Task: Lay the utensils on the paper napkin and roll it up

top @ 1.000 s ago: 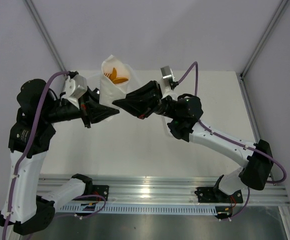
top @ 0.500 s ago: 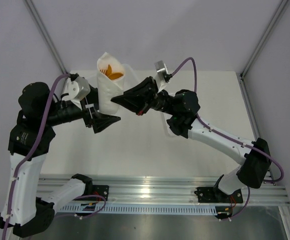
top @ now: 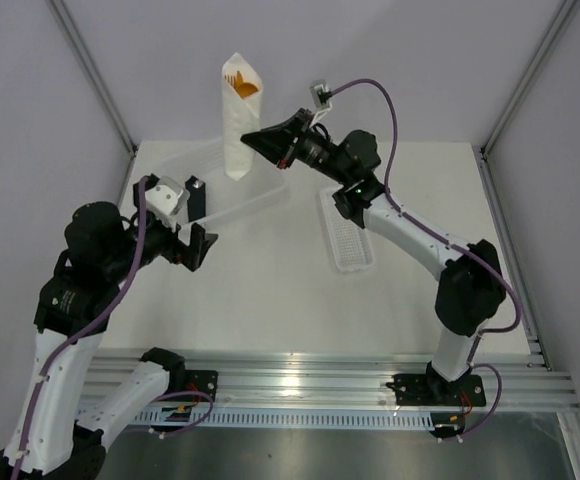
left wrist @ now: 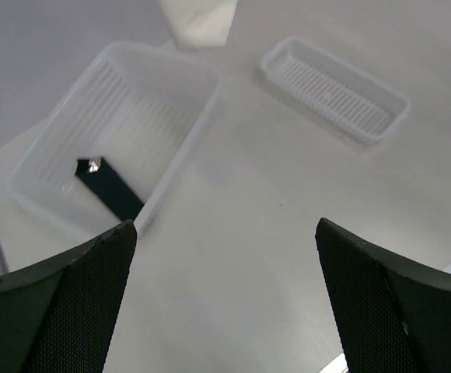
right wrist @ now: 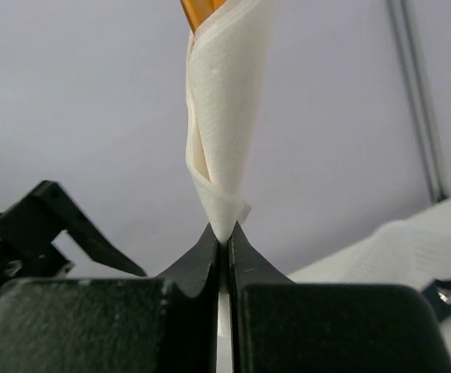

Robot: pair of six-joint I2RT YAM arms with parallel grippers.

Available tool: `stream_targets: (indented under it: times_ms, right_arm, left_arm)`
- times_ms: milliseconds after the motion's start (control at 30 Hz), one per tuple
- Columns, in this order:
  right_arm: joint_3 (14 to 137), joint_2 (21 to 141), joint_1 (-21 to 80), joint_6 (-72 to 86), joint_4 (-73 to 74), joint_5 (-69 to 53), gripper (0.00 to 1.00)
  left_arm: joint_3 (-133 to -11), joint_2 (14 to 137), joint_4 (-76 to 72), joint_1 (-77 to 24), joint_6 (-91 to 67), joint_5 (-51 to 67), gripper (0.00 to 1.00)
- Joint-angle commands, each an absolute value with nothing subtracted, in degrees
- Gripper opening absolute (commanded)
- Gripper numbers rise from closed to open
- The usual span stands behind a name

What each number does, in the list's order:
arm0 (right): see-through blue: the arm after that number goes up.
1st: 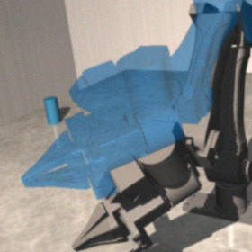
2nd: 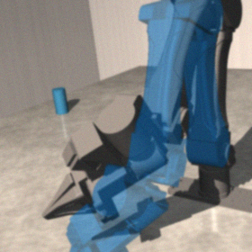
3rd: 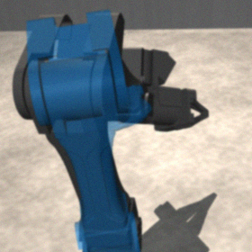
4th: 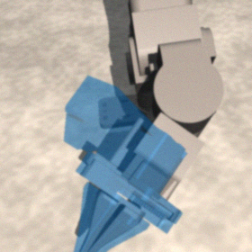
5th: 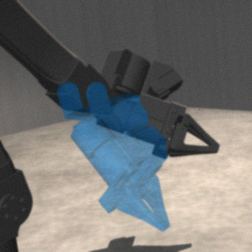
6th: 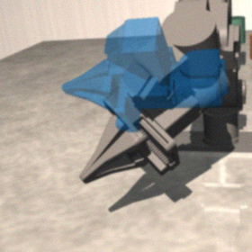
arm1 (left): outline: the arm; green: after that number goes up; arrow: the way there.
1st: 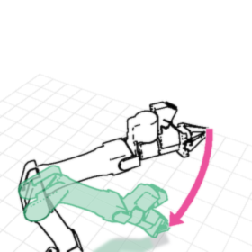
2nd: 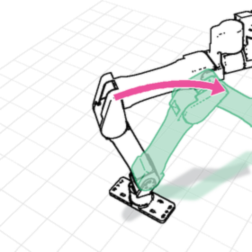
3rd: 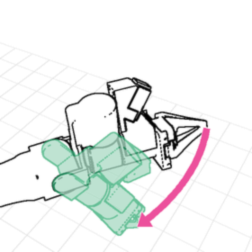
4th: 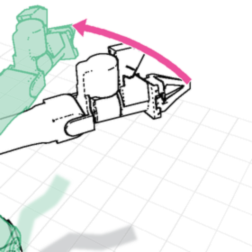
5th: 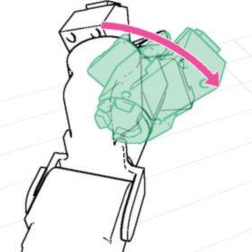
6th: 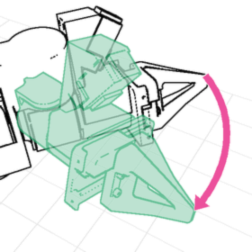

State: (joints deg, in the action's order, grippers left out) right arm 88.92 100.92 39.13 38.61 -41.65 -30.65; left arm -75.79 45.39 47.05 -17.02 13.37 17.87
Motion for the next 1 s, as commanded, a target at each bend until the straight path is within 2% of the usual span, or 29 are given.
stream_targets:
  times_ms: [0,167,400,467,600,800,967]
  right_arm:
    - [96.13,107.99,37.36,38.41,-34.47,-29.36,0.00]
    - [117.19,129.52,36.91,38.22,-25.32,-30.49,0.00]
    - [146.56,156.07,37.44,40.26,-18.98,-27.26,0.00]
    - [146.43,158.80,37.44,41.21,-23.61,-23.84,0.00]
    - [148.00,161.62,39.02,37.37,-23.91,-19.09,0.00]
    - [148.98,164.26,40.08,37.44,-20.22,-18.37,0.00]
    - [148.01,164.97,39.81,42.80,-14.25,-17.23,0.00]
  left_arm:
    - [-71.73,46.14,44.22,-15.91,14.77,3.54,0.99]
    - [-66.37,52.53,40.35,-14.24,14.86,-5.79,1.00]
    - [-70.47,66.06,38.93,-3.00,7.92,-3.61,0.99]
    - [-71.45,68.37,38.50,1.39,6.94,-3.43,0.98]
    - [-70.05,71.97,34.29,3.25,8.96,-6.59,0.96]
    - [-70.66,81.11,30.85,3.78,7.39,-6.24,0.97]
    - [-77.68,90.94,32.60,7.99,1.59,-4.83,0.96]
